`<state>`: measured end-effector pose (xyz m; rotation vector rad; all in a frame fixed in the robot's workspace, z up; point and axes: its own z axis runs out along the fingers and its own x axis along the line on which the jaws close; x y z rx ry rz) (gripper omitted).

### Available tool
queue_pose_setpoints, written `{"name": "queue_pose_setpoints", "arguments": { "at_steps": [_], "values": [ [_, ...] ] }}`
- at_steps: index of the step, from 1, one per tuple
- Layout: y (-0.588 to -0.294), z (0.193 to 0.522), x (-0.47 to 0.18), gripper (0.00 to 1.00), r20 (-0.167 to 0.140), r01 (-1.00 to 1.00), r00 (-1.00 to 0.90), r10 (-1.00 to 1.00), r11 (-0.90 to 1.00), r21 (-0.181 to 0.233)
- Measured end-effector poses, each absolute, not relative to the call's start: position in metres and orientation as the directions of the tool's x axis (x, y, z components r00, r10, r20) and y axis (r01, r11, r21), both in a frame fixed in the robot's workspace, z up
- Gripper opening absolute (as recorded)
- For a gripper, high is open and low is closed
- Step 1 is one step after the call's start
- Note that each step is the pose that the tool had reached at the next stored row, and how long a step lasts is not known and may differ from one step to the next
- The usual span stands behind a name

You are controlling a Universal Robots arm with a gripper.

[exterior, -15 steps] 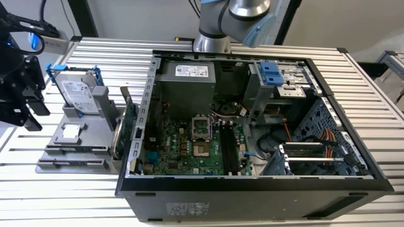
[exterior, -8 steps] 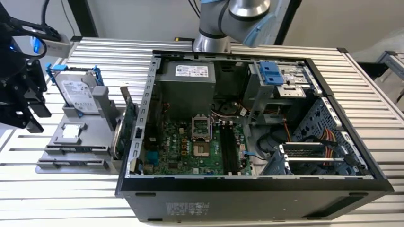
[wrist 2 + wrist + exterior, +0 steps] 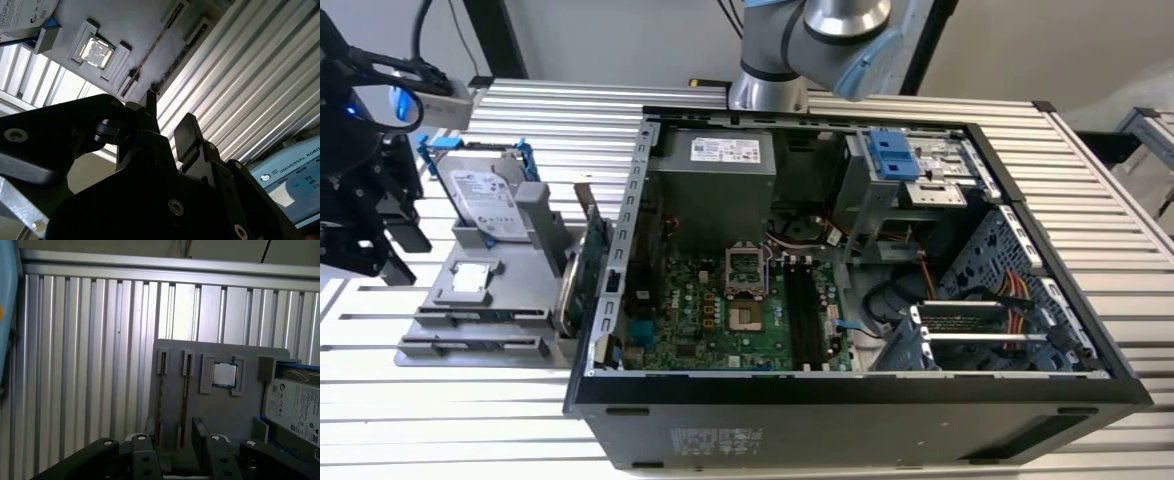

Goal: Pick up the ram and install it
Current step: 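Pick up the ram and move it above insertion slot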

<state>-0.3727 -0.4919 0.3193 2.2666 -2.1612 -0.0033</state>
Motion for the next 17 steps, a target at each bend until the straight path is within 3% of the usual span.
{"name": "queue_pose_setpoints", "arguments": {
  "at_steps": [17],
  "values": [
    [-0.4919,0.3142,-0.3727,1.0,0.005,-0.999,0.048,-0.999,-0.048,0.009]
  ]
}}
